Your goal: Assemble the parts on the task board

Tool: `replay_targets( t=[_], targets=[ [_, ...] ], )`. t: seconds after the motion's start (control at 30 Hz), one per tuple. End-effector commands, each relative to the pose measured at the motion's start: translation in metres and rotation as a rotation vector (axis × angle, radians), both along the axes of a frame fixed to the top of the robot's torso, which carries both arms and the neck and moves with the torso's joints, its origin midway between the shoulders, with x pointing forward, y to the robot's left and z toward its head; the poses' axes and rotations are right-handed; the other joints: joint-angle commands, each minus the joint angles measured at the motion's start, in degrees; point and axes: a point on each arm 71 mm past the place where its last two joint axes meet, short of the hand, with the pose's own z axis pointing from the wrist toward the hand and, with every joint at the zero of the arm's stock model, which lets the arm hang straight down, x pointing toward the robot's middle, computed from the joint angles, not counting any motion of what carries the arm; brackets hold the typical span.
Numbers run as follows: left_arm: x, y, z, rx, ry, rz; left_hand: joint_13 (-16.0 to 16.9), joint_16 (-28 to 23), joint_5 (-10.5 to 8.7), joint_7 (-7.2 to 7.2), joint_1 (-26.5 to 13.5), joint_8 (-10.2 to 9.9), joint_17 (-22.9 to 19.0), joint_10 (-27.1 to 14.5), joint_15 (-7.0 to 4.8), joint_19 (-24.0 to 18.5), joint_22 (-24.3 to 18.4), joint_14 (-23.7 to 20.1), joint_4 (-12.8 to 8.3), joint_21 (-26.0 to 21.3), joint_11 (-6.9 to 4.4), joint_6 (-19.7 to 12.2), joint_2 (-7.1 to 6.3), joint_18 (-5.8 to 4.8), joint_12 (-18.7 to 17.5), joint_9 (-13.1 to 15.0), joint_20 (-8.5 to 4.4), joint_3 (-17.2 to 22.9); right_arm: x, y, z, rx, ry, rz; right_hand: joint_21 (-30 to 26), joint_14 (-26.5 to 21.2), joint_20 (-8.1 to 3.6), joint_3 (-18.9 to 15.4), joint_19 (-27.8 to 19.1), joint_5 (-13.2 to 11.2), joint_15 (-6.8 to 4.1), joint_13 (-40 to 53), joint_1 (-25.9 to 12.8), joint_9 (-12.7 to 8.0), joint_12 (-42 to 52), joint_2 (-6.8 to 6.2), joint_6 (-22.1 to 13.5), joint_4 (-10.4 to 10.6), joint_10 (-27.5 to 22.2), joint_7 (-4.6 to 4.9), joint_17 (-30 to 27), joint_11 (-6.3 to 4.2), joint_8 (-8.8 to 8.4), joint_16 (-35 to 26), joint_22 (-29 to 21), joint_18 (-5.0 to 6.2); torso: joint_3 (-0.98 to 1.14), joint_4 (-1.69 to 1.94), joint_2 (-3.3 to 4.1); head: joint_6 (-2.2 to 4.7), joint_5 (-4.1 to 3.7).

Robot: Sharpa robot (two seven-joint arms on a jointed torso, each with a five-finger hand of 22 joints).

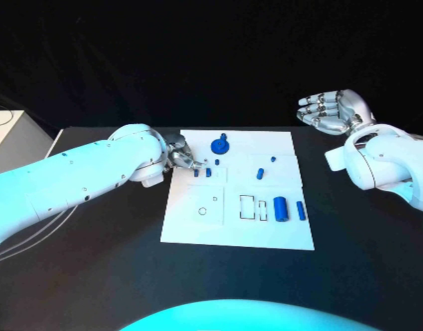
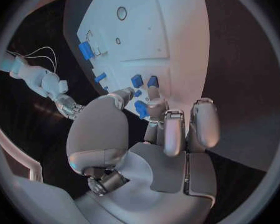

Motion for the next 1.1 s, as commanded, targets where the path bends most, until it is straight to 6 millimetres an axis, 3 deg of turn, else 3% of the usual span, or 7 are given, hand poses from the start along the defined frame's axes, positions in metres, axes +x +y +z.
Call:
replay_targets(
  t=[0.03, 0.13, 0.23, 0.4, 0.53, 0.67, 1.1],
  targets=[
    [0.000, 0.000, 0.006, -0.097, -0.017, 0.046, -1.42, -0.83, 0.23, 0.30, 0.56, -0.29, 10.13, -1.24, 0.54, -1.05, -1.09, 4.27, -0.02, -0.81, 0.17, -0.83, 0.70, 0.54, -0.97, 0.12, 0.08, -0.79, -0.001, 0.002, 0.001, -0.010, -0.013, 0.023, -0.12, -0.13, 0.09, -0.19, -0.35, 0.31, 0.36, -0.05, -0.59, -0.07, -0.28, -0.02, 0.03, -0.03, -0.21, 2.45, -0.04, 0.16, -0.38, -0.38, -0.05, 0.56, 0.06, -0.04, 0.01, 0.17, -0.05],
    [0.001, 0.001, 0.015, -0.185, -0.041, 0.064, -6.74, -3.55, 0.59, 1.37, 2.67, -0.31, 5.94, -5.63, 1.43, -4.36, -5.28, 2.43, -0.02, -3.60, 1.17, -3.64, 1.89, 1.49, -4.08, 0.46, 0.76, -1.65, -0.001, 0.001, 0.000, -0.012, -0.015, 0.023, -0.11, -0.15, 0.10, -0.19, -0.33, 0.32, 0.37, -0.05, -0.57, -0.08, -0.27, 0.00, 0.03, -0.05, -0.22, 2.45, -0.07, 0.16, -0.39, -0.41, -0.07, 0.56, 0.06, 0.04, 0.03, 0.34, -0.13],
    [0.002, -0.002, 0.023, -0.295, -0.079, 0.051, -15.49, -11.58, 0.90, 3.69, 7.71, -1.08, -5.01, -15.39, 3.50, -15.38, -18.84, -4.23, 0.05, -13.54, 3.21, -8.93, 2.99, 4.34, -10.14, -0.47, 2.36, -0.57, -0.001, 0.000, 0.000, -0.012, -0.017, 0.023, -0.09, -0.15, 0.10, -0.18, -0.15, 0.32, 0.38, -0.05, -0.56, -0.08, -0.26, 0.02, 0.03, -0.06, -0.22, 2.45, -0.07, 0.16, -0.39, -0.42, -0.05, 0.56, 0.04, 0.06, 0.03, 0.43, -0.17],
    [0.007, -0.014, 0.034, -0.423, -0.202, -0.024, -20.07, -28.30, 0.32, 6.25, 19.49, -4.49, -25.67, -24.28, 5.88, -26.35, -31.52, -21.27, -3.47, -26.09, 5.86, -12.29, 0.87, 6.33, -16.19, -6.33, 4.71, 5.92, 0.000, 0.000, 0.000, -0.013, -0.021, 0.025, 0.31, 0.15, 0.06, 0.23, 0.67, 0.29, 0.25, 0.01, 0.09, -0.05, -0.10, 0.27, 0.57, -0.68, 0.03, 2.21, -0.30, -0.02, -0.23, -0.52, -0.24, 0.71, 0.08, -0.06, 0.06, 0.79, -0.19],
    [0.009, -0.024, 0.033, -0.395, -0.316, -0.110, -25.15, -28.14, 0.09, 6.65, 23.49, -7.25, -27.66, -25.92, 6.51, -26.86, -31.32, -23.57, -6.58, -26.41, 6.56, -11.89, -0.54, 6.49, -21.60, -11.69, 5.41, 8.92, 0.001, -0.001, 0.000, -0.015, -0.025, 0.025, 0.47, 0.54, -0.01, 0.59, 1.07, -0.10, 0.09, 0.00, 0.68, 0.03, -0.10, 0.27, 1.29, -1.39, 0.19, 1.85, -0.48, -0.25, 0.04, -0.55, -0.48, 0.76, 0.08, -0.14, 0.13, 1.18, -0.43],
    [0.008, -0.032, 0.027, -0.322, -0.422, -0.189, -28.73, -26.71, 0.13, 7.54, 24.29, -9.41, -28.48, -29.27, 7.35, -27.10, -29.98, -23.62, -8.43, -24.85, 7.85, -12.35, -1.39, 6.44, -25.93, -15.35, 5.96, 10.00, 0.002, -0.001, 0.000, -0.023, -0.032, 0.025, 0.70, 1.35, -0.19, -0.34, 2.12, -7.64, -0.15, 0.00, 0.83, 0.07, -0.07, 0.00, 2.04, -1.79, 0.80, 1.50, -0.86, -0.54, 0.22, -0.58, -1.04, 0.81, 0.04, -0.15, 0.16, 1.50, -0.72],
    [0.012, -0.052, 0.007, -0.129, -0.518, -0.295, -34.38, -18.26, -1.51, 6.05, 21.87, -11.69, -26.06, -29.63, 7.75, -24.16, -27.44, -17.70, -7.12, -22.13, 8.12, -10.51, -2.84, 6.33, -29.87, -21.91, 6.69, 3.95, 0.002, 0.001, 0.000, -0.034, -0.040, 0.033, 0.69, 1.58, -0.23, -0.36, 2.35, -7.18, -0.20, -0.02, 1.35, 0.02, -0.13, 0.05, 2.14, -2.12, 0.86, 1.54, -1.04, -0.54, 0.17, -0.65, -1.30, 0.81, 0.03, -0.11, 0.16, 1.92, -1.21]
  ],
)
